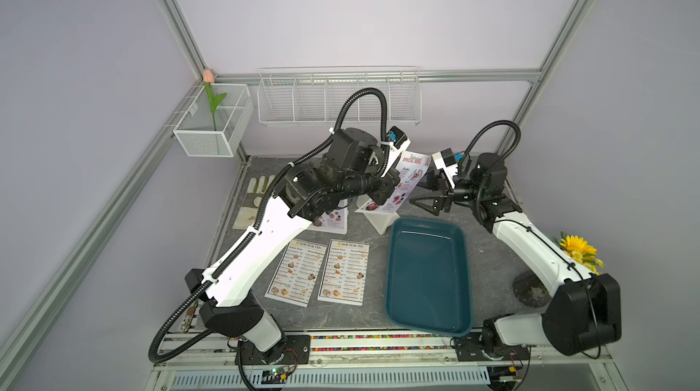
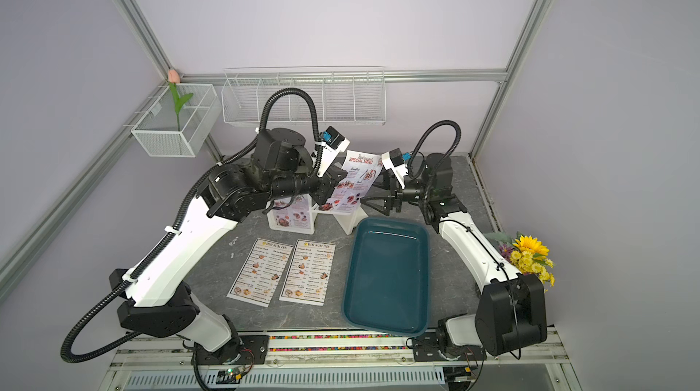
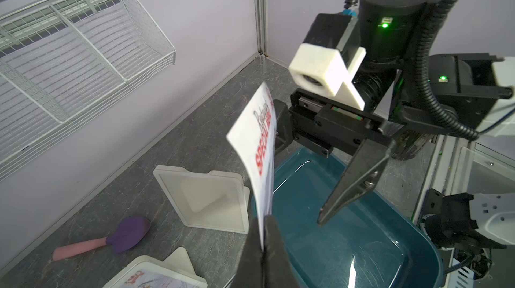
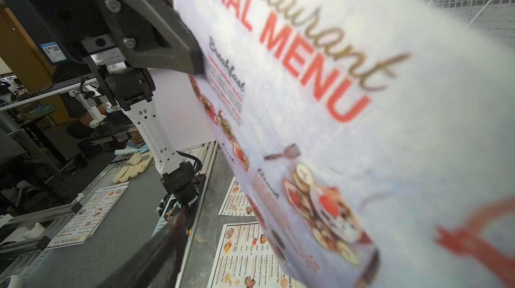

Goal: Replace the menus in the menu holders
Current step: Pick up the menu from the storage box.

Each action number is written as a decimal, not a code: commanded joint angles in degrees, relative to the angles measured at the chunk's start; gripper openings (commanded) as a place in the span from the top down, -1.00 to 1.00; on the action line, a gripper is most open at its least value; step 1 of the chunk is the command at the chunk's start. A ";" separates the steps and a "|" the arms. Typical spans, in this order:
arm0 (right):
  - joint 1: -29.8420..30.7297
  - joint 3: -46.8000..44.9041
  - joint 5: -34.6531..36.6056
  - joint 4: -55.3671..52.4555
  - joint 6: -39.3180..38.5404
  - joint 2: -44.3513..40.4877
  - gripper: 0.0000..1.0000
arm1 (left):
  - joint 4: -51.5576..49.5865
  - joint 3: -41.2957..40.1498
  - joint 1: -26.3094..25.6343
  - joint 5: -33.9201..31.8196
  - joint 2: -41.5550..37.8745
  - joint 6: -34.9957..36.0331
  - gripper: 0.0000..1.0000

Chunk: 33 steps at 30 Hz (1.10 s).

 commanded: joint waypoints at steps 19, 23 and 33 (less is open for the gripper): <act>-1.08 -3.13 5.44 16.88 20.75 -3.77 0.35 | 6.98 -7.69 2.59 0.08 -3.28 -2.22 1.00; -1.04 -1.92 8.79 6.93 16.83 -6.80 0.57 | 8.34 -9.17 2.76 -0.65 -3.85 -2.67 1.00; -1.08 -1.52 13.24 -1.48 14.49 -11.52 0.87 | 11.23 -11.30 2.87 -0.80 -4.38 -4.33 1.00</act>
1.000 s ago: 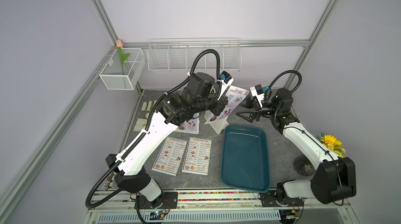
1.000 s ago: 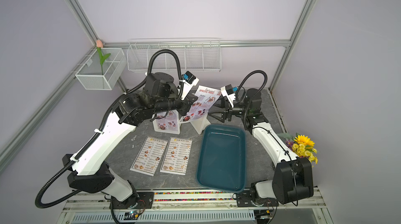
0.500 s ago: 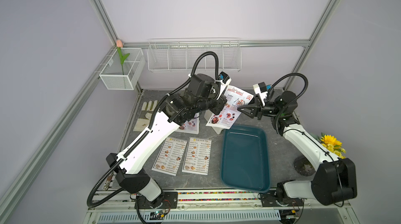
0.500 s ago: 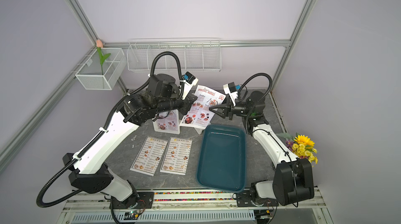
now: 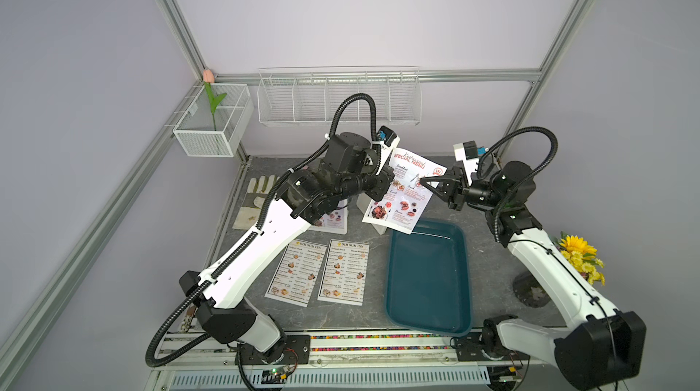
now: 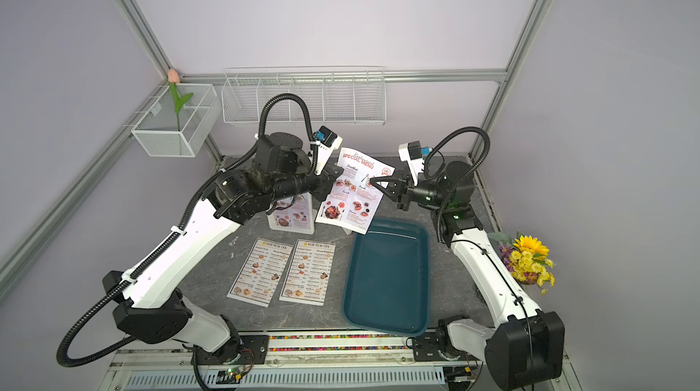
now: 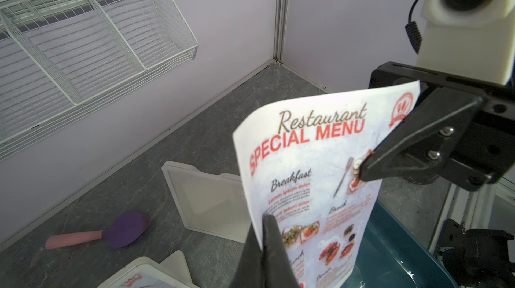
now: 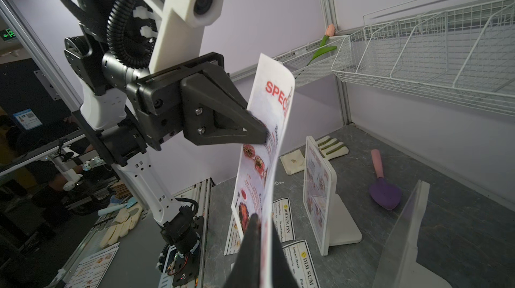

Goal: Replace the menus in the menu holders
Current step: Pick up the menu from the storage box.

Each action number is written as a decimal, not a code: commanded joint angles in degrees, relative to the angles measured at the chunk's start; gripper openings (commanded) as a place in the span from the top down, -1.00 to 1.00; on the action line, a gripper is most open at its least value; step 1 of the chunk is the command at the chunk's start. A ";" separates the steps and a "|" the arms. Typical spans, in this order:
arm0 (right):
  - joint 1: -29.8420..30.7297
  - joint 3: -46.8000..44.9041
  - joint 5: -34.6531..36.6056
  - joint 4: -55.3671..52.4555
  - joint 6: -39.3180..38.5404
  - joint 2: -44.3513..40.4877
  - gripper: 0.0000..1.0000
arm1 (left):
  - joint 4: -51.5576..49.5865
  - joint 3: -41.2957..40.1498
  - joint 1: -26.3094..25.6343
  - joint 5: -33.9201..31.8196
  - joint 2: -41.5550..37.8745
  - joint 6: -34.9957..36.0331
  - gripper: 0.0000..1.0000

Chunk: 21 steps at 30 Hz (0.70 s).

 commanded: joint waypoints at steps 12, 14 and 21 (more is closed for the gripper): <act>0.34 12.55 22.46 -35.66 -14.58 -1.88 0.87 | -4.50 -3.71 0.42 -25.43 4.09 -10.38 -0.42; 0.75 15.01 27.54 -40.20 -16.10 -2.09 0.87 | -5.91 -5.63 0.42 -30.37 5.78 -13.10 -0.42; 4.88 24.89 39.99 -49.26 -19.63 0.62 0.87 | 0.98 -15.41 1.04 -30.04 10.67 -19.87 -0.16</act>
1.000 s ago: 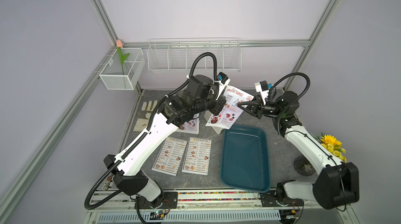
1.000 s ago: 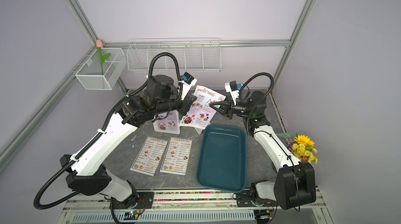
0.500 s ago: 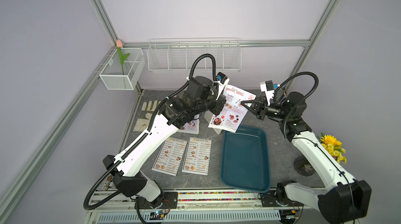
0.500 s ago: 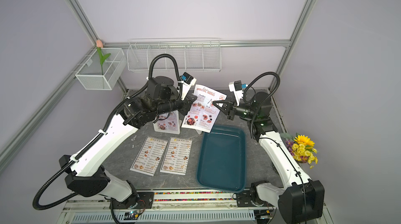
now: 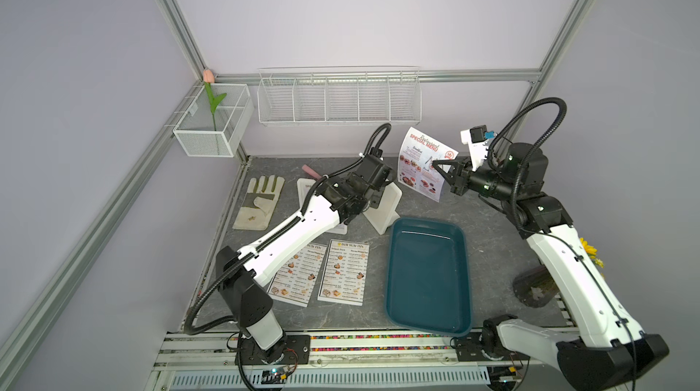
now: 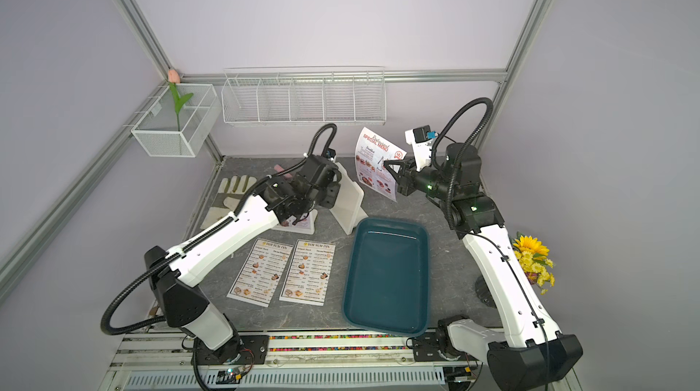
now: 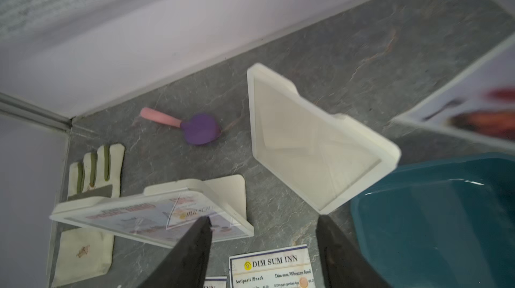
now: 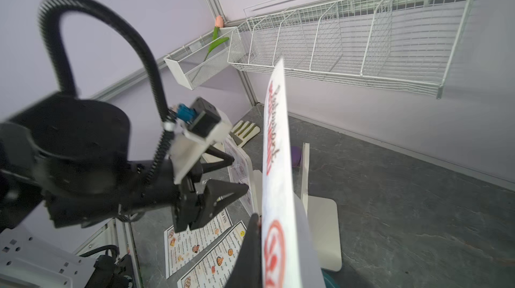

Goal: Replace the menus in the menu holders
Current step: Pick up the menu from the storage box, then adjust the menu holder at the center of the board.

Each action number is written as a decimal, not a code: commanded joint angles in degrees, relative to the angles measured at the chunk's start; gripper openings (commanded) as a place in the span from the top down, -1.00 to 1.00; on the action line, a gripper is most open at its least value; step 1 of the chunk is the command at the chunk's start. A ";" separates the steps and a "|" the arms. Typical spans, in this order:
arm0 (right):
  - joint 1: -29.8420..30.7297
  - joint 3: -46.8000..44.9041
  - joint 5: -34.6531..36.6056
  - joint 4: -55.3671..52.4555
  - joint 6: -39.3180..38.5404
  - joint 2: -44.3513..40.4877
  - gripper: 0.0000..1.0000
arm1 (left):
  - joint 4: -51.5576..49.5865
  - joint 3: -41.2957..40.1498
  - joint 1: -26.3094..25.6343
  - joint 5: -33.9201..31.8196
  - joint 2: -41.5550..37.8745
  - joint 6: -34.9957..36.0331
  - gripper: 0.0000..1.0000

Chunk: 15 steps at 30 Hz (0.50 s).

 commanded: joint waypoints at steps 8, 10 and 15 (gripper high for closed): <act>6.21 12.79 16.05 -11.80 -4.91 8.25 0.87 | 8.99 -1.99 4.07 -0.83 9.08 -6.89 -0.06; 6.53 13.08 18.13 -11.72 -4.52 8.86 0.87 | 9.38 -0.88 5.47 -0.58 10.61 -7.44 -0.07; 6.55 12.59 23.53 -12.04 -3.95 9.09 0.87 | 10.68 2.38 7.50 1.06 13.84 -5.10 -0.07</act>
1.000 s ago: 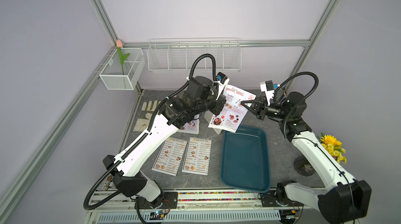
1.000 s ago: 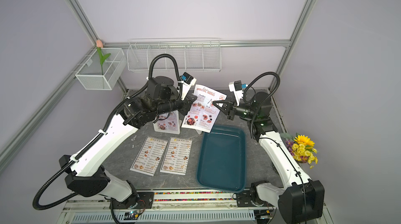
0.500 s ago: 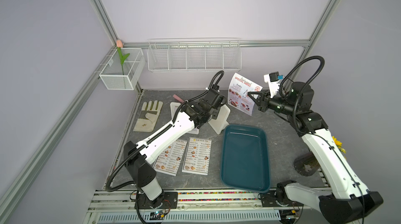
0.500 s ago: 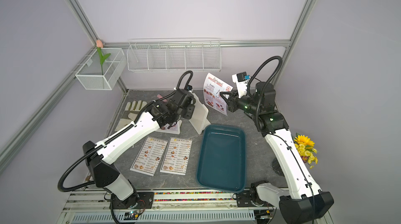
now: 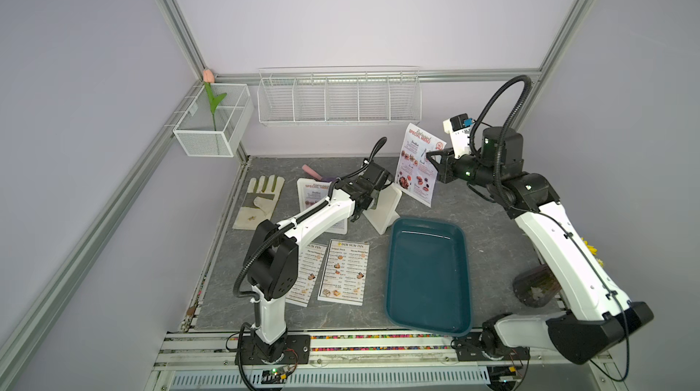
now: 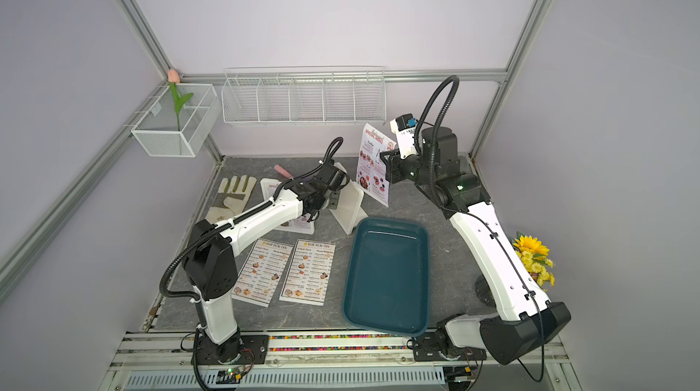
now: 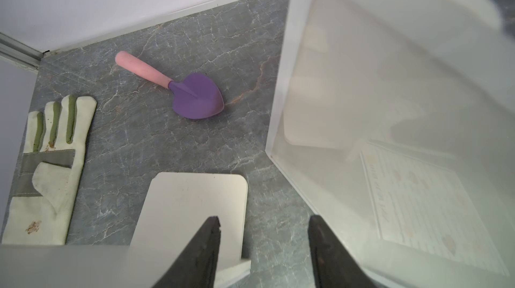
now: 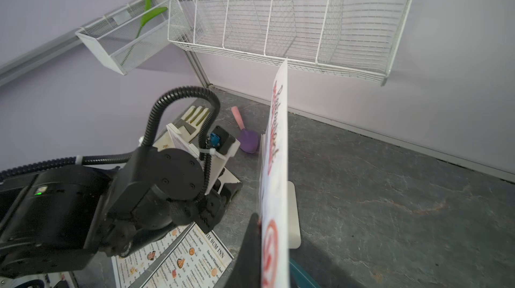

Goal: Replace the menus in the menu holders
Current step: Adjust the menu holder at the center of the board.

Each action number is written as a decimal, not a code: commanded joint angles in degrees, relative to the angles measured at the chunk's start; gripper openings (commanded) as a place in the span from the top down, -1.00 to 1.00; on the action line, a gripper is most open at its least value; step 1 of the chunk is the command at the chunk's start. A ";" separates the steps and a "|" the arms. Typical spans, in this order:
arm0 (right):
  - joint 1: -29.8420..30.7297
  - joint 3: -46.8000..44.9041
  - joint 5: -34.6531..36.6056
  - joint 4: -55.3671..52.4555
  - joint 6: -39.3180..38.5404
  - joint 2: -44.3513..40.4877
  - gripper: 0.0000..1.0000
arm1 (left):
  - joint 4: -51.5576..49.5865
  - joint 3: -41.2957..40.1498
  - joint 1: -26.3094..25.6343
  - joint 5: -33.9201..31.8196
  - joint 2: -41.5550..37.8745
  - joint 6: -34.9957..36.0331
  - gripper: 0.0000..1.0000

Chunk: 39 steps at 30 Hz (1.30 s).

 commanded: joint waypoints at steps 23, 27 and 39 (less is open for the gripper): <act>2.24 0.91 3.22 1.01 5.13 0.15 0.87 | 1.55 15.08 0.62 3.98 8.64 5.08 -0.18; 4.56 1.46 5.36 2.84 8.16 0.57 0.87 | -2.19 14.20 0.62 -1.97 4.06 2.74 -0.20; 5.44 2.04 7.34 2.39 11.50 1.67 0.87 | -6.33 8.25 0.62 -5.94 -7.12 -0.54 -0.25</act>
